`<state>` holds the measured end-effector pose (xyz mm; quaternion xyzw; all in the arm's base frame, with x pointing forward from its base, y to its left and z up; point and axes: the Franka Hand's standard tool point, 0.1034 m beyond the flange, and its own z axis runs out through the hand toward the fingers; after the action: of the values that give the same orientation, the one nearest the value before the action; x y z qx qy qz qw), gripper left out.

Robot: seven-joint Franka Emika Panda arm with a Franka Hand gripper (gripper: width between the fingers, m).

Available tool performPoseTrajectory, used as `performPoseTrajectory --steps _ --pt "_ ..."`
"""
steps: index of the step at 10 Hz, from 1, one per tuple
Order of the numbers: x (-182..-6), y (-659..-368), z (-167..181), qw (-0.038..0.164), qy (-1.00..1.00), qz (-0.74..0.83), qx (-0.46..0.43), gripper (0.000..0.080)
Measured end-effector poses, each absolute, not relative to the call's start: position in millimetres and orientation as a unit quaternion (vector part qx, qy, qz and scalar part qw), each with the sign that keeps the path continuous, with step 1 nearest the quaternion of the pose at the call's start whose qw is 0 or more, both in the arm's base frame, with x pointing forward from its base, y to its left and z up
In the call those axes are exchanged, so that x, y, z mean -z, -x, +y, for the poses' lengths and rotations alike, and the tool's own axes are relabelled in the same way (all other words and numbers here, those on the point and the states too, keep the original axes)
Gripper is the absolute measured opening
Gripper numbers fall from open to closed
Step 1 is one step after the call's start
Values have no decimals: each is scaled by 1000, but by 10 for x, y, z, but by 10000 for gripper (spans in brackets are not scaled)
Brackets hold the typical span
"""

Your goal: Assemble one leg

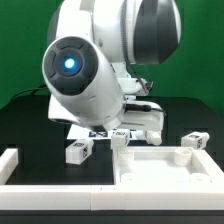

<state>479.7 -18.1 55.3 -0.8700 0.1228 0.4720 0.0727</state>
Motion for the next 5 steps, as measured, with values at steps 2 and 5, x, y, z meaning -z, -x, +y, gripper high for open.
performPoseTrajectory --steps 2,5 --pt "-331 -4515 -96 66 869 136 -472 649" --pt "-322 -4464 -76 65 867 135 -474 649"
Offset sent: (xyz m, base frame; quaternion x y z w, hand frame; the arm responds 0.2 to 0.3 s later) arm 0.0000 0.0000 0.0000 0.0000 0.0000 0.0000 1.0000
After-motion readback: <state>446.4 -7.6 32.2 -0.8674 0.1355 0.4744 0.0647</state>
